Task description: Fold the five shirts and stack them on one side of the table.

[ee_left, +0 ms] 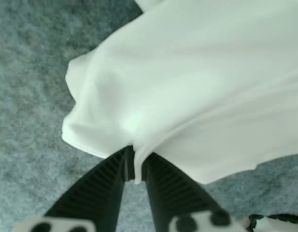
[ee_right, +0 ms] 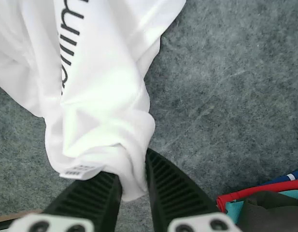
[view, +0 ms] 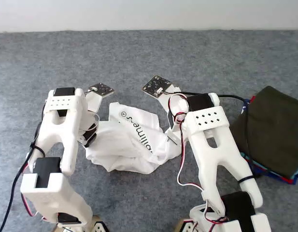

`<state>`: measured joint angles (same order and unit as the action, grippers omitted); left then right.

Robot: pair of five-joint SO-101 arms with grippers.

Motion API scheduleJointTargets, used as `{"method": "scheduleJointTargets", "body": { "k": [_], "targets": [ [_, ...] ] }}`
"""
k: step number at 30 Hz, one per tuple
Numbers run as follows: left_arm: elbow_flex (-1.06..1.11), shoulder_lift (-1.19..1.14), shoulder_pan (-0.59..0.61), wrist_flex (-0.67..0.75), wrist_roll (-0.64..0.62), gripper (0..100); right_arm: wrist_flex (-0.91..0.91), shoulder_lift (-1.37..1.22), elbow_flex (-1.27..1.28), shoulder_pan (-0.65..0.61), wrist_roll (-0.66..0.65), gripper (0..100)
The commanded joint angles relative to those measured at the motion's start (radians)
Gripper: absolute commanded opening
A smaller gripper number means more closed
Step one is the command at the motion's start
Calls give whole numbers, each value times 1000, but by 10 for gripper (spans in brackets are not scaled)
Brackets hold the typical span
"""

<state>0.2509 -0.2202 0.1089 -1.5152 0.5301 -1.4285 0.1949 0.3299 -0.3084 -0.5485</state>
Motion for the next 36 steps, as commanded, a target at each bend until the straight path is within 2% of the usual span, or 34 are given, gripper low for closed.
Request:
{"method": "scheduleJointTargets", "body": {
  "k": [1,8,16,21,27,34,36],
  "targets": [
    [-48,71,0,-11,-35,13,2,10,-8,12,8,9],
    [-153,316,15,-115,-143,13,-116,54,-180,13,8,9],
    [-211,666,153,-81,-167,13,-262,147,-508,15,6,9],
    [-245,825,259,58,-164,13,-272,189,-684,48,3,9],
    [-300,988,284,316,-161,14,-223,209,-898,174,0,9],
    [-302,1103,284,684,-158,14,-177,209,-1169,214,-146,9],
    [-303,1128,281,747,-107,14,-176,209,-1247,216,-183,9]
  ]
}}
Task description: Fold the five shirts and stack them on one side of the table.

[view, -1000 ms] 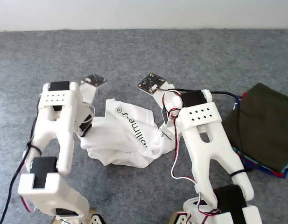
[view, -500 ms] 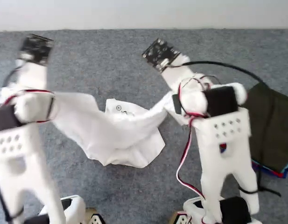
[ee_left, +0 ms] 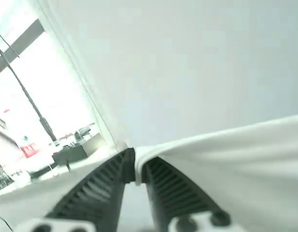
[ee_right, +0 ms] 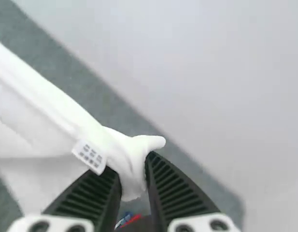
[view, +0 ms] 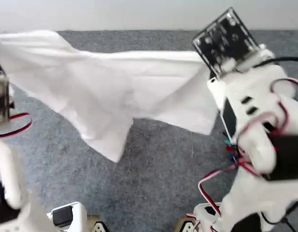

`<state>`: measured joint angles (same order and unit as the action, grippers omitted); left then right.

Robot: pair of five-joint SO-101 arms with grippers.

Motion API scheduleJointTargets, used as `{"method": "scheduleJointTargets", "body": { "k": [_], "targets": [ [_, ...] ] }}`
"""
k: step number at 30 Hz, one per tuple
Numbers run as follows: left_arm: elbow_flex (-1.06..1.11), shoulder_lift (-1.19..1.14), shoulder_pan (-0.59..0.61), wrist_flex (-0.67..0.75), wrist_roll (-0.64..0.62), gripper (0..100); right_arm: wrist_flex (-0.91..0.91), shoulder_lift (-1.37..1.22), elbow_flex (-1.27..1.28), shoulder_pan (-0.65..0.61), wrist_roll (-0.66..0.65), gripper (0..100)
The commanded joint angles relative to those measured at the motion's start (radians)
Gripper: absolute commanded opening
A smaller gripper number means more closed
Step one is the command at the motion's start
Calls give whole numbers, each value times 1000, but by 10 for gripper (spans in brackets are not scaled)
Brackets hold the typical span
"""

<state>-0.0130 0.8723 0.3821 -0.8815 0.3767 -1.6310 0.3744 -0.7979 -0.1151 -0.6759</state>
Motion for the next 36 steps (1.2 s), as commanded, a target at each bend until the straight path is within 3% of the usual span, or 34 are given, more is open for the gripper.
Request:
{"method": "scheduleJointTargets", "body": {
  "k": [1,11,17,28,31,36],
  "targets": [
    [-39,51,6,138,75,14,28,30,-152,22,-72,9],
    [-39,238,11,302,196,14,-110,84,-417,76,-181,10],
    [-39,327,12,354,249,14,-163,240,-344,156,-180,10],
    [153,212,6,221,270,14,-105,378,540,154,-175,10],
    [283,132,6,149,310,14,27,378,815,145,-175,10],
    [464,-18,-3,216,315,14,389,378,1188,70,-176,10]
  ]
}}
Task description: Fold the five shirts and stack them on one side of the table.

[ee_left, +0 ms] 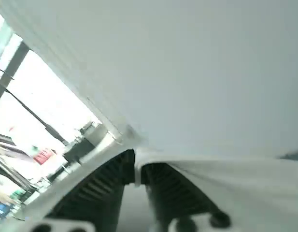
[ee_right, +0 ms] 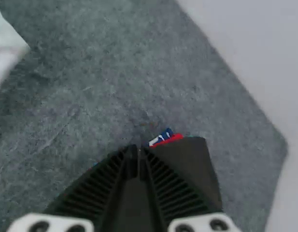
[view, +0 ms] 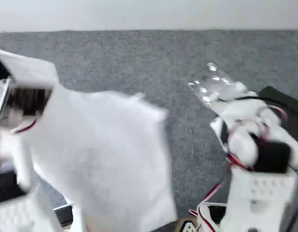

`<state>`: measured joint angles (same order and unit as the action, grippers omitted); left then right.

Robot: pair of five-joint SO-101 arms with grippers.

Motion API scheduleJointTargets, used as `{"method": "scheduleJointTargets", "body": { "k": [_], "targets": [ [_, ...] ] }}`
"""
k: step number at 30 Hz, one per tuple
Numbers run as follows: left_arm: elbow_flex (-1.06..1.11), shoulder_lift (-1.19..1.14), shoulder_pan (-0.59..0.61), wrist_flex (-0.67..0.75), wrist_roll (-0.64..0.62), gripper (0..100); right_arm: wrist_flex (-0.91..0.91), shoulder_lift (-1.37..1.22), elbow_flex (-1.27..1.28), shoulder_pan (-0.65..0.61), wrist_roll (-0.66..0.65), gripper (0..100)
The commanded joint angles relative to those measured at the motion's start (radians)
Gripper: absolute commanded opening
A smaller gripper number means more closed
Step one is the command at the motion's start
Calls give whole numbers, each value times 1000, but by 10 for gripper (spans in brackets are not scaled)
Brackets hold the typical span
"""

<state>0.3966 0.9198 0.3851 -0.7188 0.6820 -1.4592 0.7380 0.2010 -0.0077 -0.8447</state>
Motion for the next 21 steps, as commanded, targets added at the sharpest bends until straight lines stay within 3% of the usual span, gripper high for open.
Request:
{"method": "scheduleJointTargets", "body": {
  "k": [1,5,9,12,16,21],
  "targets": [
    [77,-95,-17,92,8,14,302,13,245,-50,-8,10],
    [110,-198,-49,181,11,14,555,-7,414,-97,-9,10],
    [111,-262,-61,155,12,14,650,-85,439,-127,-6,10],
    [110,-262,-52,12,31,14,707,-189,410,-128,75,10],
    [102,-261,11,-261,144,13,687,-367,305,-153,195,10],
    [51,-262,222,-489,152,13,587,-585,97,-248,287,10]
  ]
}}
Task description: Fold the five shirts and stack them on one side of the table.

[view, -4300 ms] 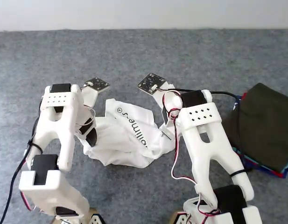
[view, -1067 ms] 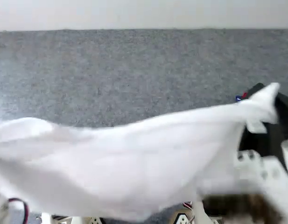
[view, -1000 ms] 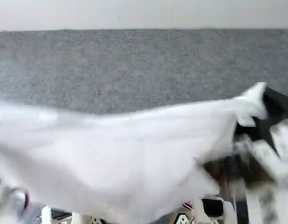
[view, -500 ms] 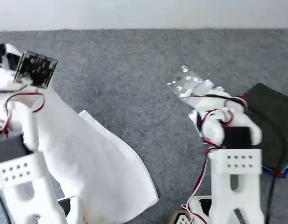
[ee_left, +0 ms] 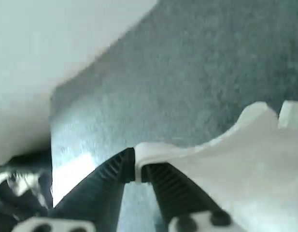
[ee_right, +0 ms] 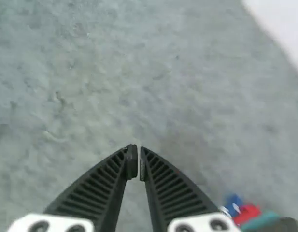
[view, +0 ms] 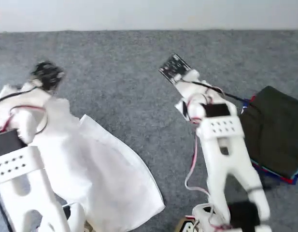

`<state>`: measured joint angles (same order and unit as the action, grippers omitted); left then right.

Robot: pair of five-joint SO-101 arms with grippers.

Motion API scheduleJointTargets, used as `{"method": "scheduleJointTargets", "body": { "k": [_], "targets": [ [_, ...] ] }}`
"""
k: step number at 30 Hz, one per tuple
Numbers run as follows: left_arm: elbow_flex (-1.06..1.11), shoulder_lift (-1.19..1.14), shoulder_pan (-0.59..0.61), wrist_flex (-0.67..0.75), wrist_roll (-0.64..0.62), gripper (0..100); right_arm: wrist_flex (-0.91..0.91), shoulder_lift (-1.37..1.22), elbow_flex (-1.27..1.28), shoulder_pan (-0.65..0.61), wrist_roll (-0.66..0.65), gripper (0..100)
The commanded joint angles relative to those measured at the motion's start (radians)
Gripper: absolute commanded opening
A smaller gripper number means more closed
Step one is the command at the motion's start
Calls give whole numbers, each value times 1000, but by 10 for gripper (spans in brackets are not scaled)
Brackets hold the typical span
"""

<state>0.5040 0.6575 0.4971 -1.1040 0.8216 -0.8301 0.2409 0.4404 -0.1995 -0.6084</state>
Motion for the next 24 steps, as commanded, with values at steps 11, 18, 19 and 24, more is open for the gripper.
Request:
{"method": "scheduleJointTargets", "body": {
  "k": [11,18,19,24],
  "targets": [
    [-2,0,341,-284,15,13,-217,-676,-694,-341,186,22],
    [1,0,436,-287,14,13,-321,-960,-1074,-489,233,173],
    [1,0,442,-287,12,13,-329,-992,-1123,-509,233,177],
    [1,0,454,-347,11,13,-337,-1129,-1332,-607,229,180]
  ]
}}
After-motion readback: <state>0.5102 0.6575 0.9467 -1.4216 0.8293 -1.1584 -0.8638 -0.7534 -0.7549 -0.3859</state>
